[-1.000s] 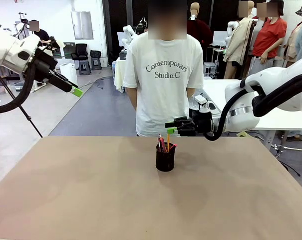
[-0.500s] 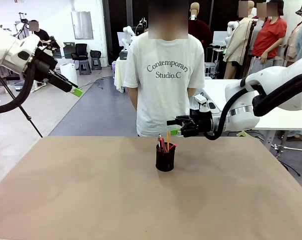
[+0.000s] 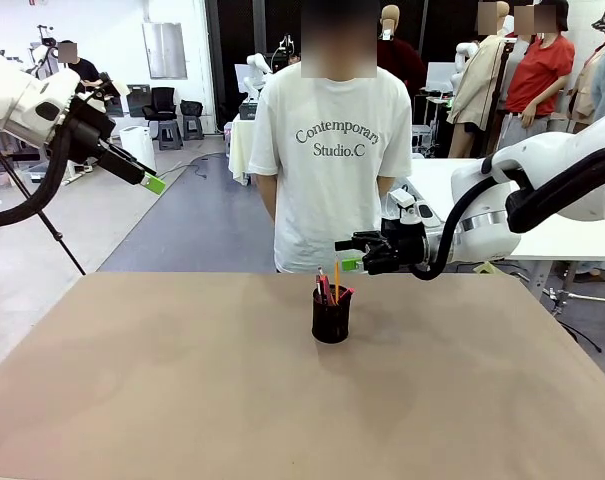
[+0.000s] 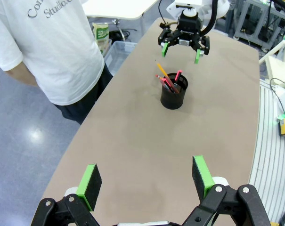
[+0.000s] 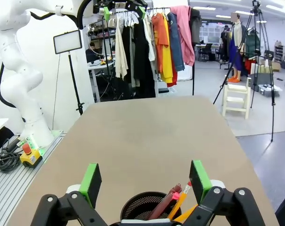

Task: Place the pens into the pen holder.
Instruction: Pick up a writing instrument from the table and place it into the Pen holder.

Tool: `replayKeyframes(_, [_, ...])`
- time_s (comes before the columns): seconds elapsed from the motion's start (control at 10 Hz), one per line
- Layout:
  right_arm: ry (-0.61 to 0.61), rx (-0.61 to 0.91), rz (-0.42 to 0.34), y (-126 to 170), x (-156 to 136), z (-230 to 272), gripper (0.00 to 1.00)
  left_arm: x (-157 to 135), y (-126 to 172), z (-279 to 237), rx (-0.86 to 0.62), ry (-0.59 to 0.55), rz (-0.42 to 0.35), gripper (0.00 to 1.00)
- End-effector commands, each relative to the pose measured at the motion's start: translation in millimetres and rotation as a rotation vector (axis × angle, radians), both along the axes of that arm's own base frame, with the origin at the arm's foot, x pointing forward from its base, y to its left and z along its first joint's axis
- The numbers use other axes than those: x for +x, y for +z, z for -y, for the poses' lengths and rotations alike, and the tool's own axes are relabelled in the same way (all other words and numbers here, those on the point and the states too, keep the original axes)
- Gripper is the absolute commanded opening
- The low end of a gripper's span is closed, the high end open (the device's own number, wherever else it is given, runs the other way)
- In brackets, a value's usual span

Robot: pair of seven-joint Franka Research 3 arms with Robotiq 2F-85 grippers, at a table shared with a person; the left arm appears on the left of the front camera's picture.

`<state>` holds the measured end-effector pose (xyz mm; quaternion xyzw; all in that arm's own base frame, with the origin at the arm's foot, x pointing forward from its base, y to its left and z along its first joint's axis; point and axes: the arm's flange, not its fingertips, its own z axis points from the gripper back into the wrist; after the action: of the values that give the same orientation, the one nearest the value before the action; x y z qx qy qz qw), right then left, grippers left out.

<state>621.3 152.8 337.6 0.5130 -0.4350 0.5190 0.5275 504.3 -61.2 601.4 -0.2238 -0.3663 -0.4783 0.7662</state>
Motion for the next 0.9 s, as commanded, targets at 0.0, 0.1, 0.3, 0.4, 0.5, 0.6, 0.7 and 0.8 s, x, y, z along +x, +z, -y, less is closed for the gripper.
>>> replayKeyframes(0.0, [-0.039,-0.097,0.012,23.1,-10.5,10.8,1.00,-1.1,0.7,-0.9,-0.009,0.008,-0.009,1.00])
replayKeyframes(0.1, [-0.050,-0.148,-0.008,34.0,-13.4,18.1,1.00,-1.1,0.7,-0.9,-0.009,0.008,-0.009,1.00])
replayKeyframes(0.3, [-0.040,-0.260,-0.024,55.5,-24.6,29.6,1.00,-1.1,0.7,-0.9,-0.009,0.008,-0.009,1.00])
replayKeyframes(0.4, [-0.052,-0.326,-0.020,69.0,-30.6,39.1,1.00,-1.1,0.7,-0.9,-0.009,0.008,-0.009,1.00])
replayKeyframes(0.5, [-0.051,-0.365,-0.019,82.4,-35.2,48.4,1.00,-1.1,0.7,-0.9,-0.009,0.008,-0.009,1.00])
replayKeyframes(0.6, [-0.017,-0.401,-0.024,94.5,-38.3,59.6,1.00,-1.1,0.7,-0.9,-0.009,0.008,-0.009,1.00])
replayKeyframes(0.7, [-0.056,-0.446,-0.031,105.6,-43.3,71.9,1.00,-1.1,0.7,-0.9,-0.009,0.008,-0.009,1.00])
replayKeyframes(0.8, [-0.118,-0.493,-0.026,117.6,-49.3,84.7,1.00,-1.1,0.7,-0.9,-0.009,0.008,-0.009,1.00])
